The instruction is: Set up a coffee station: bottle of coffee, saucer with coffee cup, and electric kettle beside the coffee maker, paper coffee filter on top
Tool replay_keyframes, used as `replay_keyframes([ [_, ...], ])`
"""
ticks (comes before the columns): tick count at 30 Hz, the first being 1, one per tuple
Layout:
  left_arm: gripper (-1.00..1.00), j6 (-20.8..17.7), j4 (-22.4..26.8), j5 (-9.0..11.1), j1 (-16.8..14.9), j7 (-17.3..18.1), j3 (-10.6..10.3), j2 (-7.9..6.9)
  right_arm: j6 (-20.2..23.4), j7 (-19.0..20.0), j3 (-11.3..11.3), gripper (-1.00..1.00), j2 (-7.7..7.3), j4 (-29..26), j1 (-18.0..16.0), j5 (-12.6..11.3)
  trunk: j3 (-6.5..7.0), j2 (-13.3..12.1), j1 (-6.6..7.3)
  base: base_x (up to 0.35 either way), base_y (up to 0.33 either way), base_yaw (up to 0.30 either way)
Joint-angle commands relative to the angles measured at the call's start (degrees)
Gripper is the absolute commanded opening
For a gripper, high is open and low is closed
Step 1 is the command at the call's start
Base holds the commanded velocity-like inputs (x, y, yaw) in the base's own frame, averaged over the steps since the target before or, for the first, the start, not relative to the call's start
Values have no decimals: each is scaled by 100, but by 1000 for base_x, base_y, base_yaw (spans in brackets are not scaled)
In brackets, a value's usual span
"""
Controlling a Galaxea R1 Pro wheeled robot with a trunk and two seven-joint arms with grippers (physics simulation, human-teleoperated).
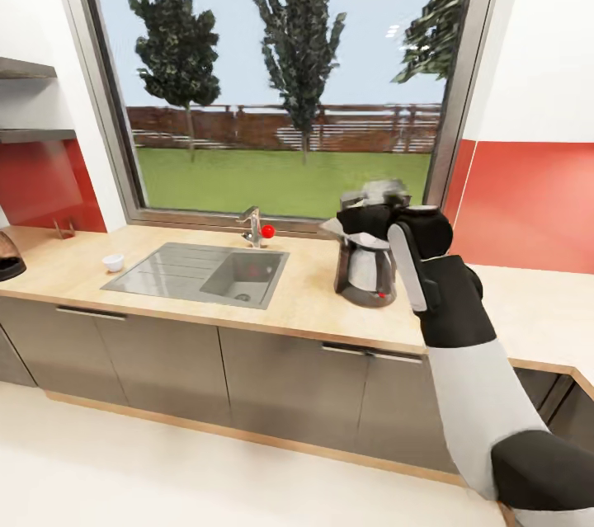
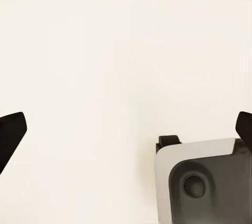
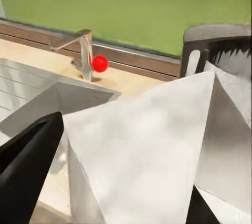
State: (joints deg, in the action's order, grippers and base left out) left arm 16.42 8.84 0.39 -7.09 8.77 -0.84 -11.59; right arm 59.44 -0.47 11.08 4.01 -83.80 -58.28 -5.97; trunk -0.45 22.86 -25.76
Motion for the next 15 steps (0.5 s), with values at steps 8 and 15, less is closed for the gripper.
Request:
replay_keyframes([
  [8, 100, 19, -11, 7, -3, 27, -20, -7, 56, -6, -18, -100, -414, 1466, -1520, -10, -6, 6, -3, 0, 0, 0],
  [15, 100, 19, -14, 6, -3, 28, -38, -18, 56, 3, 60, -100, -504, 2709, -2638, 55, -6, 6, -3, 0, 0, 0],
])
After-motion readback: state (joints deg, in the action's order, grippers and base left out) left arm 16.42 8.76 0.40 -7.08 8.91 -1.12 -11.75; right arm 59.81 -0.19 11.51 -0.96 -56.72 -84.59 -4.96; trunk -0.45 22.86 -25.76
